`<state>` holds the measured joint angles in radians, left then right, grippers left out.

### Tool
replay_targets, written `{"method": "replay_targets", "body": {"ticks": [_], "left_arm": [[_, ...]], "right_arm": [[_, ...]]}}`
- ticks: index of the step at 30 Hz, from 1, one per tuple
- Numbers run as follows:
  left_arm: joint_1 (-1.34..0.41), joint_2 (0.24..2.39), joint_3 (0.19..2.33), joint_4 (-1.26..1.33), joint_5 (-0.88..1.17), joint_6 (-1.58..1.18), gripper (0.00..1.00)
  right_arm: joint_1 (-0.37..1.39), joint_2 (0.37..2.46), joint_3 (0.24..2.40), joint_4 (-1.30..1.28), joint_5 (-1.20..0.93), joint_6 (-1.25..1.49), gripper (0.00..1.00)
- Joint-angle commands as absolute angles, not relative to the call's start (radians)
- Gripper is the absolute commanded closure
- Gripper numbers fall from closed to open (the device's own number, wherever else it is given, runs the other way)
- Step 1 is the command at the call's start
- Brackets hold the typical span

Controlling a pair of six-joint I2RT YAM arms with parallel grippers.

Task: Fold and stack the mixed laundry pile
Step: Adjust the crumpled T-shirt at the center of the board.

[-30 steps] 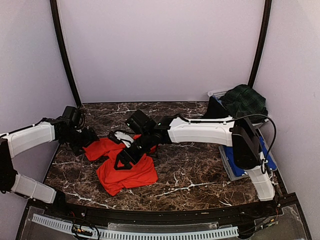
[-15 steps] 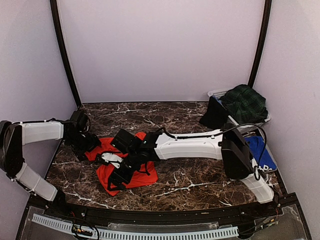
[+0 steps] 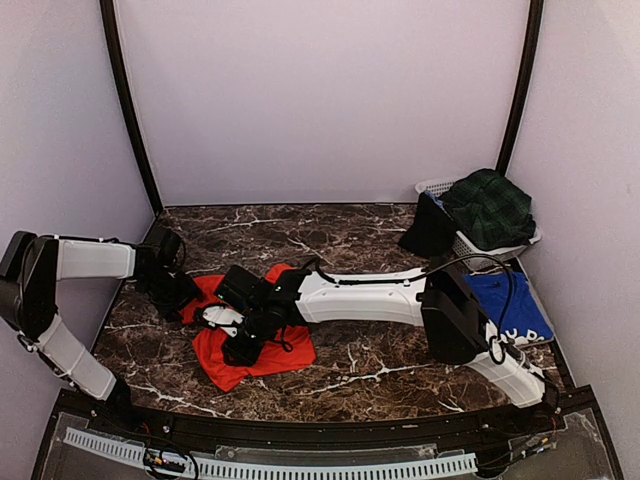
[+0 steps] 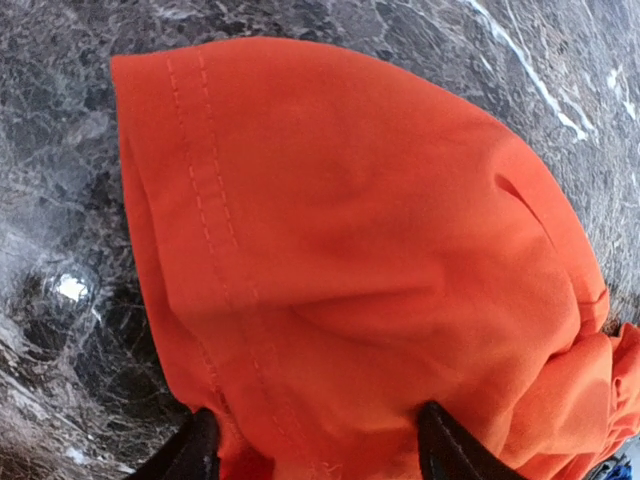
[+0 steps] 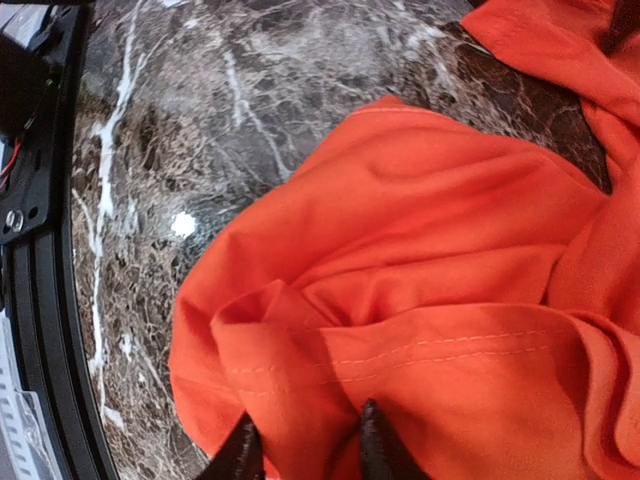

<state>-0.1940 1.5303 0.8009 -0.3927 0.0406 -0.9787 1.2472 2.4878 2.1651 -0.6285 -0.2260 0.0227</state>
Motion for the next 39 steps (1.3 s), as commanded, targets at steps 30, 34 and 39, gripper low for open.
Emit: {"method": "replay_targets", "body": {"ticks": [30, 34, 39], "left_arm": [[-0.183, 1.811, 1.503, -0.301, 0.05, -0.571, 1.0], [-0.183, 1.926, 1.683, -0.275, 0.095, -0.524, 1.0], [-0.181, 2.086, 1.942, -0.472, 0.071, -0.469, 0.7]], "right_arm": [[0.707, 1.578, 1.049, -0.187, -0.15, 0.395, 1.0], [0.701, 1.591, 0.973, -0.158, -0.167, 0.427, 1.0], [0.701, 1.615, 0.944, -0.125, -0.176, 0.457, 1.0]]}}
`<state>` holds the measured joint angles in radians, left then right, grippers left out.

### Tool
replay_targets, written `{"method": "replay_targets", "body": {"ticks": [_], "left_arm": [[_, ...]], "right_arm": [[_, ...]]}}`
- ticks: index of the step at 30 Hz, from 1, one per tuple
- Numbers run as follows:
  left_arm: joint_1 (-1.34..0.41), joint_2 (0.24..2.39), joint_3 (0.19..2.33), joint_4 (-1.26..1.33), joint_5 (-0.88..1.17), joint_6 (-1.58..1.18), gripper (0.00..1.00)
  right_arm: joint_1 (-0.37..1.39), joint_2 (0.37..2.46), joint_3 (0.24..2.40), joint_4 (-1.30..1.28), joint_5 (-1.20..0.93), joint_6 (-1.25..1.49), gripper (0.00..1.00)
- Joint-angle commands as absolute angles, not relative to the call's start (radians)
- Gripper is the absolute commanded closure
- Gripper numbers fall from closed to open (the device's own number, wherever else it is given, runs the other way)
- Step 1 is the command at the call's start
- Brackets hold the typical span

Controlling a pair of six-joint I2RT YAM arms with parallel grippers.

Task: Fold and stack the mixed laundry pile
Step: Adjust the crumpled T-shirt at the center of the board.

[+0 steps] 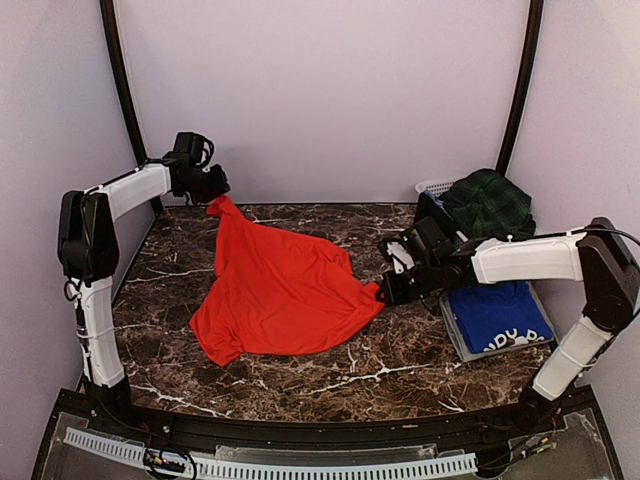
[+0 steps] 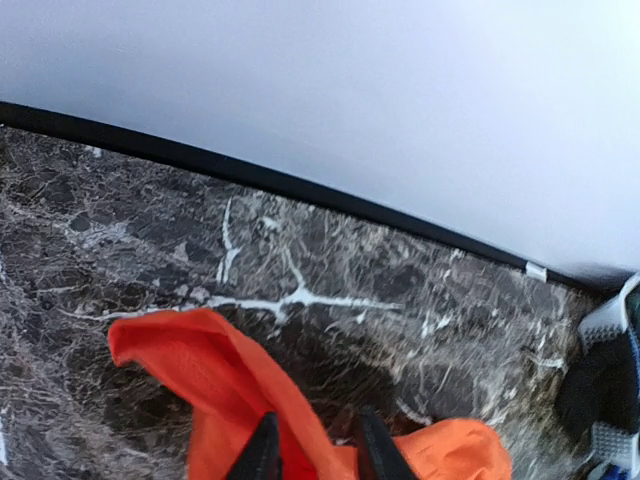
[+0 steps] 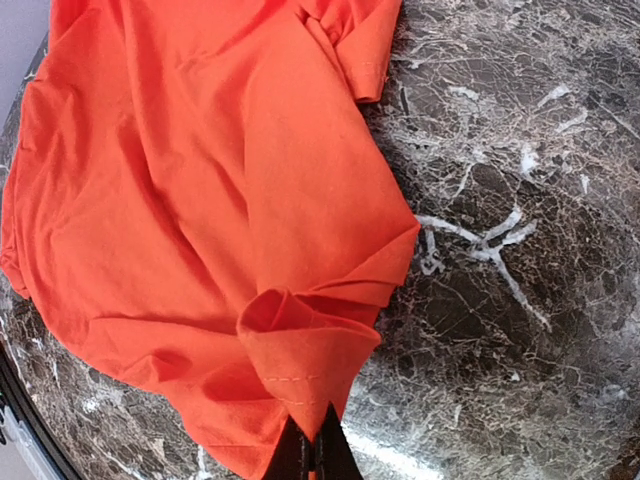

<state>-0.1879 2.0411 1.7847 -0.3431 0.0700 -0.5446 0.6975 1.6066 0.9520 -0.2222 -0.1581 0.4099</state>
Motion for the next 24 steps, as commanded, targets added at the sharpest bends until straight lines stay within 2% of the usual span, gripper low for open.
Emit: {"method": "replay_targets", "body": {"ticks": [1, 2, 4, 7, 8, 9, 14, 18, 21, 24], "left_arm": [[-0.181, 2.095, 1.975, -0.514, 0.076, -0.472, 0.62], [-0.182, 2.085, 1.971, -0.567, 0.088, -0.479, 0.49], [-0.182, 2.0, 1.844, -0.54, 0.112, -0.521, 0.38], [-0.183, 1.727, 1.432, -0.391, 0.149, -0.583, 0.26], [-0.183, 1.673, 1.352, -0.34, 0.15, -0.619, 0.21], [-0.185, 1.561, 1.226, -0.328, 0.153, -0.64, 0.2], [-0.224, 1.307, 0.915, -0.403, 0.146, -0.768, 0.21], [-0.257, 1.159, 0.75, -0.482, 0.14, -0.861, 0.27], [-0.318, 1.086, 0.672, -0.508, 0.12, -0.928, 0.34], [-0.38, 1.05, 0.621, -0.518, 0.104, -0.996, 0.35]], "right_arm": [[0.701, 1.62, 0.945, -0.124, -0.176, 0.458, 1.0], [0.7, 1.626, 0.946, -0.123, -0.171, 0.459, 1.0], [0.701, 1.632, 0.946, -0.125, -0.171, 0.46, 1.0], [0.7, 1.624, 0.937, -0.131, -0.166, 0.458, 1.0], [0.7, 1.621, 0.932, -0.134, -0.167, 0.456, 1.0], [0.7, 1.617, 0.927, -0.136, -0.17, 0.455, 1.0], [0.699, 1.617, 0.905, -0.139, -0.173, 0.455, 1.0], [0.695, 1.607, 0.92, -0.155, -0.161, 0.451, 1.0], [0.687, 1.602, 0.943, -0.169, -0.163, 0.444, 1.0], [0.677, 1.607, 0.965, -0.176, -0.169, 0.434, 1.0]]}}
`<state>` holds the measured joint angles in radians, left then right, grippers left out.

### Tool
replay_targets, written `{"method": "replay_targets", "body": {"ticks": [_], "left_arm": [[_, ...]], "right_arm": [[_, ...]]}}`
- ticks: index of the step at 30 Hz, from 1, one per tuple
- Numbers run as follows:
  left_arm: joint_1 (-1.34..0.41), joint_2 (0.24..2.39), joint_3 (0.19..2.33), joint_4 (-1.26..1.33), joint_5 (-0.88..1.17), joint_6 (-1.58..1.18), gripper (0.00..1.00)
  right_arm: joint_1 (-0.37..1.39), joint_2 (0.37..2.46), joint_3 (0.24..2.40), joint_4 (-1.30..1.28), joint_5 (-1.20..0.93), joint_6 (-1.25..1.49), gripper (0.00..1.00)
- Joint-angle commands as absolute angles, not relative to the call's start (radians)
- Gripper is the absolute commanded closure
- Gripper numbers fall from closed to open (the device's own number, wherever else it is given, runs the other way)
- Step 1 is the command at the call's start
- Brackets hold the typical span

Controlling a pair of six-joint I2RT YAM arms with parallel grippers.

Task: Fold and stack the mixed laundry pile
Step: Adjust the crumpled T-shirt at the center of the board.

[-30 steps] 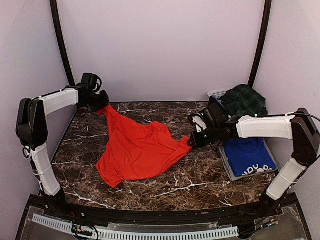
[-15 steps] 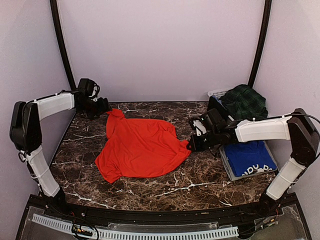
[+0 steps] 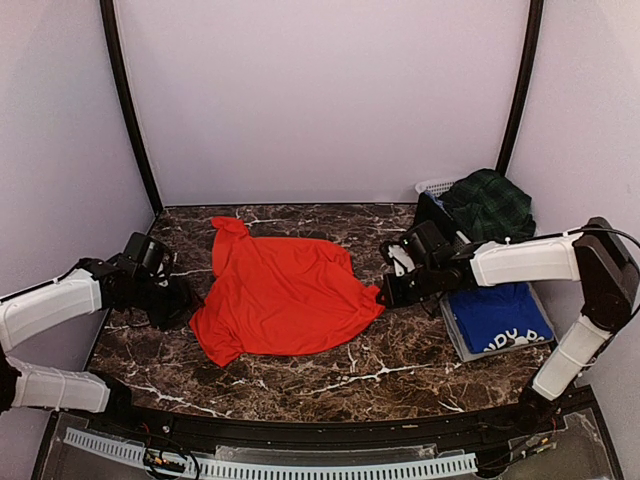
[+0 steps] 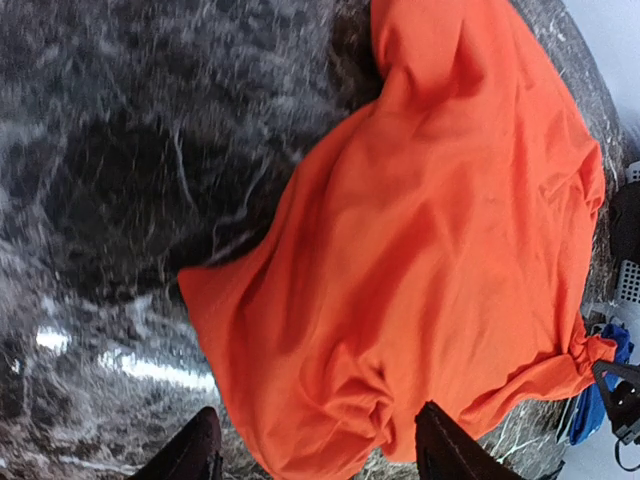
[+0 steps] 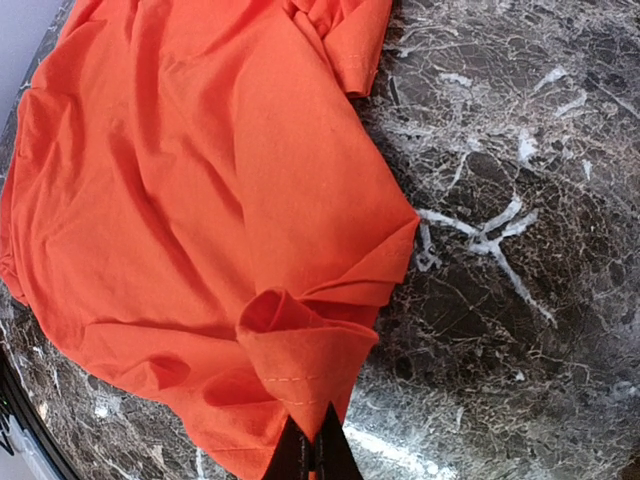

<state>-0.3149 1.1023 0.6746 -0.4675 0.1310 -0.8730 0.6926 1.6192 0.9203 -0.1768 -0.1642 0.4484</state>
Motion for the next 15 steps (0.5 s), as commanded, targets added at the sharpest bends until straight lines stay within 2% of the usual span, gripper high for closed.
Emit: {"method": "replay_targets", "body": {"ticks": [1, 11, 13, 14, 15], "left_arm": [[-0.404, 1.052, 0.615, -0.521, 0.101, -1.006, 0.36], [-0.451, 1.23, 0.56, -0.375, 0.134, -1.07, 0.42], [-0.45, 1.262, 0.574, -0.356, 0.133, -1.065, 0.53], [-0.448, 1.268, 0.584, -0.365, 0.124, -1.06, 0.71], [-0.448, 1.266, 0.609, -0.374, 0.119, -1.048, 0.79]], "right_arm": [[0.673, 1.611, 0.973, -0.178, -0.172, 0.431, 1.0], [0.611, 1.621, 1.008, -0.184, -0.212, 0.41, 1.0], [0.598, 1.613, 1.018, -0.197, -0.219, 0.402, 1.0], [0.594, 1.606, 1.023, -0.205, -0.22, 0.399, 1.0], [0.593, 1.598, 1.027, -0.215, -0.22, 0.395, 1.0]]}}
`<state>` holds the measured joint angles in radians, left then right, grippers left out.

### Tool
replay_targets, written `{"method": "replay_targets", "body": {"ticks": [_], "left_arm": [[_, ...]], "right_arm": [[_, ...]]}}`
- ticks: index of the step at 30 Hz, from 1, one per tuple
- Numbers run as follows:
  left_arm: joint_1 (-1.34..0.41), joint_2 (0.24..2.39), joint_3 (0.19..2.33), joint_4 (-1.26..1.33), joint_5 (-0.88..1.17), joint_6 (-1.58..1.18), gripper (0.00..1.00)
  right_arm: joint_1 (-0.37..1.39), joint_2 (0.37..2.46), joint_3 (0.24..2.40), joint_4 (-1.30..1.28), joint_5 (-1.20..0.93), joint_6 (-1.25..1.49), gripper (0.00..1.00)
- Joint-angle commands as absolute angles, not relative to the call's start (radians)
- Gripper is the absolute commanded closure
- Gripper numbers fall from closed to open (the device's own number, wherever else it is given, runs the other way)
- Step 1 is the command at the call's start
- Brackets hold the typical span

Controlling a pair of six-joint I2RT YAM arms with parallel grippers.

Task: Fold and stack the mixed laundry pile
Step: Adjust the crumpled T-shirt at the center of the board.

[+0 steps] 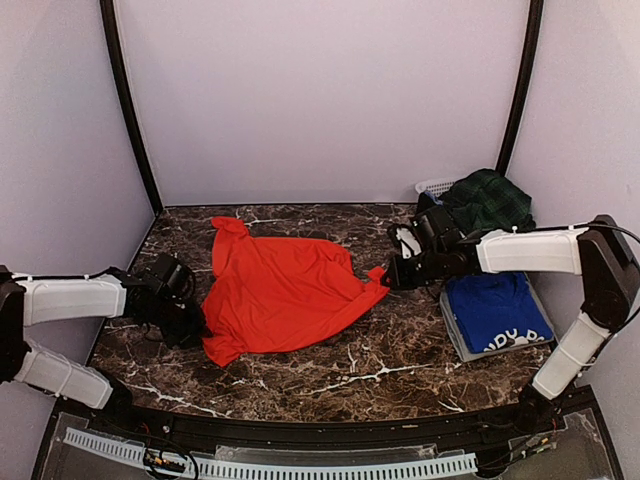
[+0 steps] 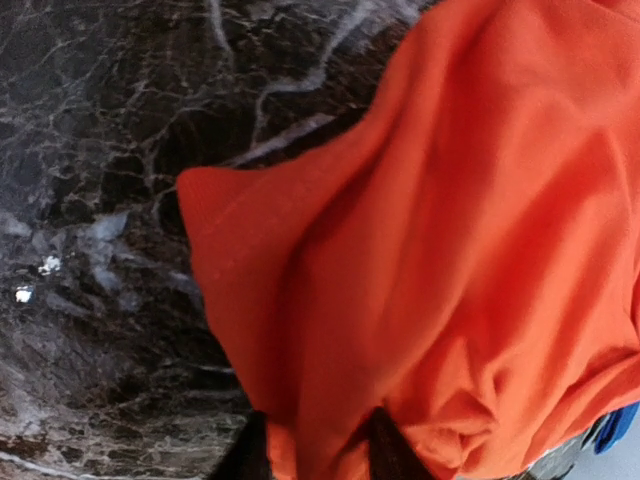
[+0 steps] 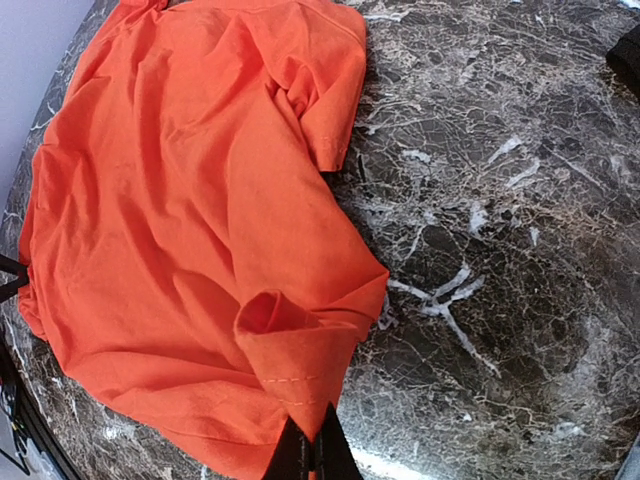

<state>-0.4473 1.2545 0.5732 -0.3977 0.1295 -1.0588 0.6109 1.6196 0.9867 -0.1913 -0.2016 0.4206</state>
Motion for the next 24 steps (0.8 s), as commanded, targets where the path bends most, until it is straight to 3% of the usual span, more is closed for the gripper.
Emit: {"method": "replay_targets", "body": {"ticks": [1, 3, 8, 12, 18, 24], "left_arm": [[-0.449, 1.259, 0.623, -0.401, 0.108, -1.042, 0.94], [-0.449, 1.213, 0.666, -0.457, 0.083, -1.026, 1.0], [-0.445, 1.033, 0.812, -0.63, -0.057, -0.958, 1.0], [-0.4, 1.045, 0.945, -0.711, -0.068, -0.892, 1.0], [-0.272, 1.224, 1.097, -0.591, 0.052, -0.754, 1.0], [-0.227, 1.609, 1.334, -0.551, 0.118, -0.628, 0.99]], "right_arm": [[0.592, 1.586, 1.029, -0.226, -0.22, 0.391, 1.0], [0.592, 1.555, 1.025, -0.245, -0.22, 0.385, 1.0], [0.591, 1.477, 1.004, -0.267, -0.234, 0.383, 1.0], [0.591, 1.484, 1.05, -0.276, -0.224, 0.373, 1.0], [0.532, 1.621, 1.235, -0.273, -0.206, 0.331, 1.0], [0.483, 1.841, 1.419, -0.314, -0.228, 0.291, 1.0]]}}
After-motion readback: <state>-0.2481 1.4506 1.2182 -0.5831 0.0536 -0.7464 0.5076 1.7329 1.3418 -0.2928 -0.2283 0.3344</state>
